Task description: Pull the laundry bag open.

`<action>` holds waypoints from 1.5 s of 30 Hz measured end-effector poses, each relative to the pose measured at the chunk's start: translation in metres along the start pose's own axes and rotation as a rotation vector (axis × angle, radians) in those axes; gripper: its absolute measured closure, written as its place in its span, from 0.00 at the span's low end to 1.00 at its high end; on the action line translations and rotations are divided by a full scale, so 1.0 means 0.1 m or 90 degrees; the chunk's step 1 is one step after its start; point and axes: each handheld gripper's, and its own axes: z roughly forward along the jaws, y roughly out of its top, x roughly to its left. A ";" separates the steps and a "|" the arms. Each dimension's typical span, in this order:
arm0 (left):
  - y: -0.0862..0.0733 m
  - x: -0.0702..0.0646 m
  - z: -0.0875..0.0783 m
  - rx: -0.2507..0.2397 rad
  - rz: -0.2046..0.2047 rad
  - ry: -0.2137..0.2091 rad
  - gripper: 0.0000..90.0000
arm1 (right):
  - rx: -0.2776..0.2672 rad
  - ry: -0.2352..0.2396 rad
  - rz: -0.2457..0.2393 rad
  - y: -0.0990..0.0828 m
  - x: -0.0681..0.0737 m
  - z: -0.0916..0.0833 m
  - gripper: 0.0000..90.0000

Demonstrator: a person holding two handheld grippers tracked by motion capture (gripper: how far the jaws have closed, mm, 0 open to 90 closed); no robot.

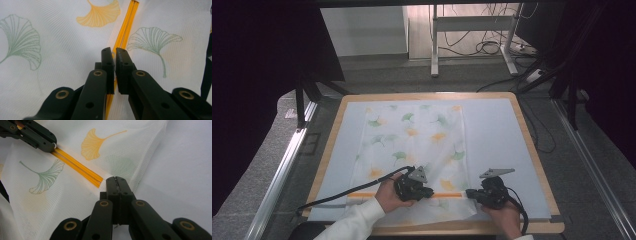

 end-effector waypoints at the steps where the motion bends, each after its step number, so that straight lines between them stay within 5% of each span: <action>1: -0.01 0.00 -0.01 -0.001 -0.004 -0.001 0.96 | 0.000 0.000 0.000 0.00 0.00 0.00 1.00; 45: -0.35 0.16 -0.32 0.007 -0.037 0.019 0.96 | -0.001 -0.001 0.000 0.00 0.00 0.00 1.00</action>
